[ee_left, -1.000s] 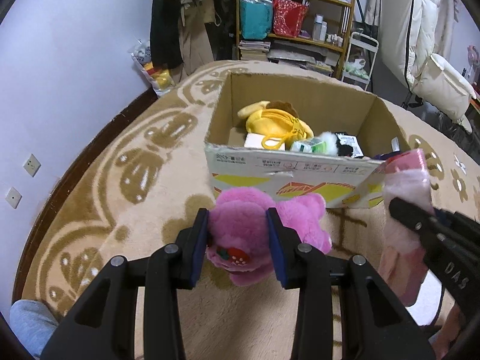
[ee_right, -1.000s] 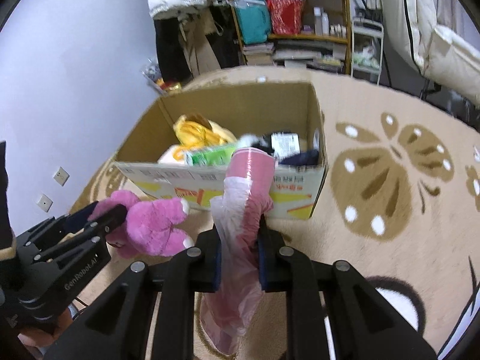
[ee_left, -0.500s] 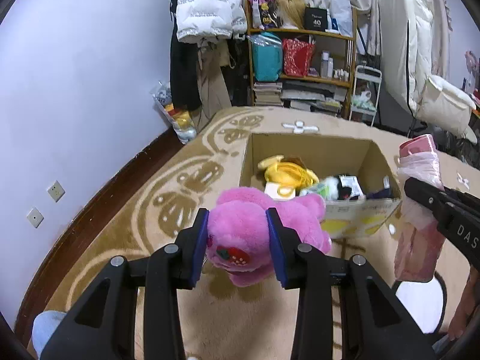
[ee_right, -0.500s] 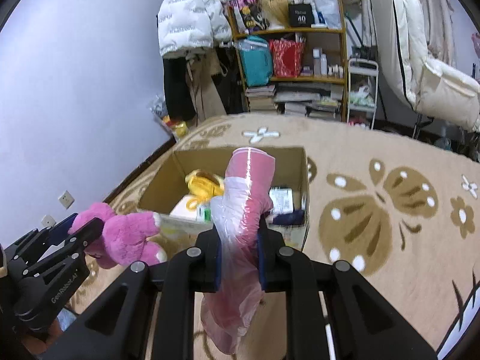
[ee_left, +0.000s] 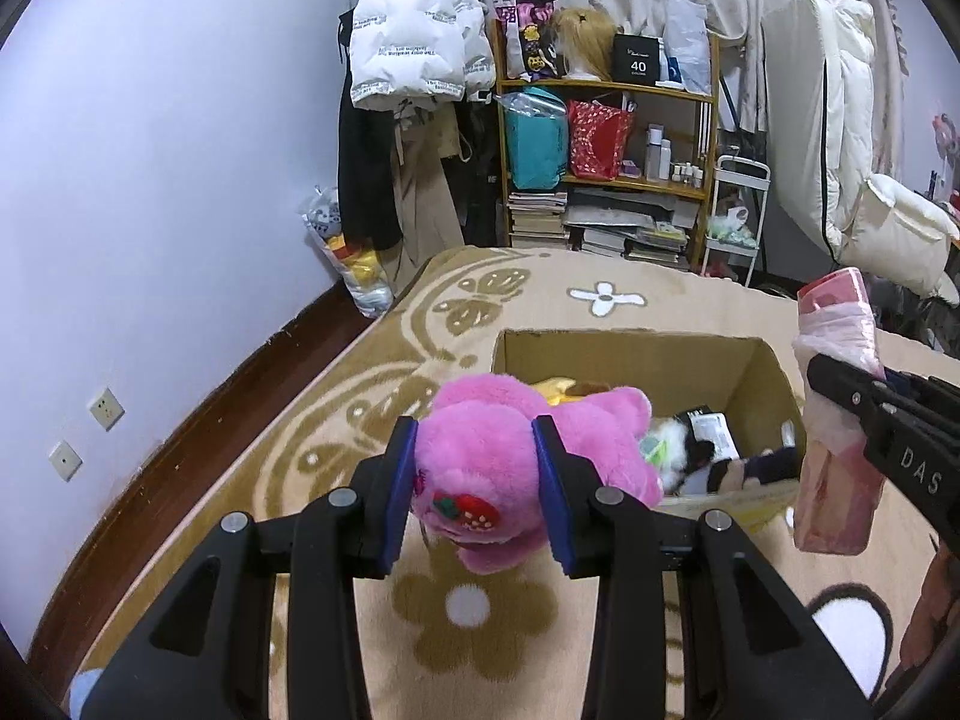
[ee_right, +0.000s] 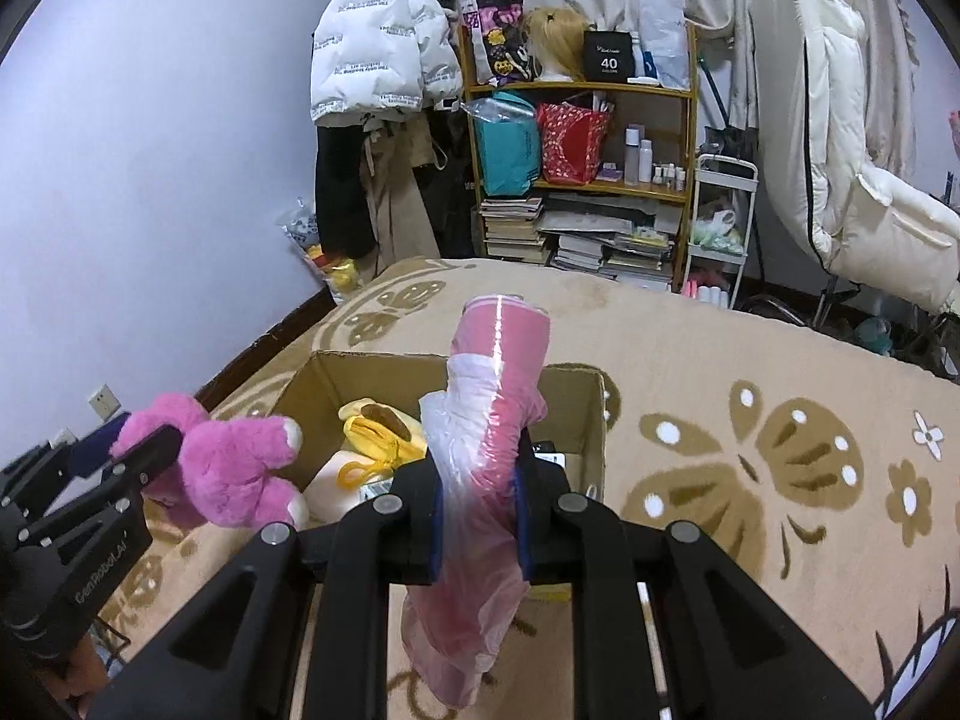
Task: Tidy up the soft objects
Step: 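Lift the pink bear with the left gripper while the right gripper carries the bottle over the box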
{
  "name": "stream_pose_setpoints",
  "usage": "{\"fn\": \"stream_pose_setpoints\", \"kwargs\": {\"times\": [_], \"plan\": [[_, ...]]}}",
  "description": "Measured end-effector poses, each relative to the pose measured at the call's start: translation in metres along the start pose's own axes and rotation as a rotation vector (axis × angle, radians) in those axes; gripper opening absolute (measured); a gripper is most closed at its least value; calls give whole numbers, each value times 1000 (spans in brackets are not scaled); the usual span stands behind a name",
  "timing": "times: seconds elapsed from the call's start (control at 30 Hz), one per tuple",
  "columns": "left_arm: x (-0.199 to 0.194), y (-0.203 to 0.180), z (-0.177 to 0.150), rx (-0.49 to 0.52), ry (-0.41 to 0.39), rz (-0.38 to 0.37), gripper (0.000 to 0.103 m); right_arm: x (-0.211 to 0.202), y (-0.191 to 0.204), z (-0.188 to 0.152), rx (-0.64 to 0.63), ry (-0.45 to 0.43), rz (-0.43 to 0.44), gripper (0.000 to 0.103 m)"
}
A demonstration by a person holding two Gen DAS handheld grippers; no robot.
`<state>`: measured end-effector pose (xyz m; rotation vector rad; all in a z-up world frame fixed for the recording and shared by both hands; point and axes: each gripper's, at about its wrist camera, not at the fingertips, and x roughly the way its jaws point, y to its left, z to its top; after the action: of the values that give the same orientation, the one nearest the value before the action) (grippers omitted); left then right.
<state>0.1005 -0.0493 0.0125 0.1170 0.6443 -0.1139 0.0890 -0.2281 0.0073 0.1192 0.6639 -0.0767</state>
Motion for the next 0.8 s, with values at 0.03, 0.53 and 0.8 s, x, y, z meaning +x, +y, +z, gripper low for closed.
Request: {"fn": "stream_pose_setpoints", "kwargs": {"times": [0.03, 0.53, 0.8], "plan": [[3, -1, 4, 0, -2, 1, 36, 4, 1, 3, -14, -1, -8, 19], [39, -8, 31, 35, -3, 1, 37, 49, -11, 14, -7, -9, 52, 19], [59, -19, 25, 49, 33, -37, 38, 50, -16, 14, 1, -73, 72, 19]]}}
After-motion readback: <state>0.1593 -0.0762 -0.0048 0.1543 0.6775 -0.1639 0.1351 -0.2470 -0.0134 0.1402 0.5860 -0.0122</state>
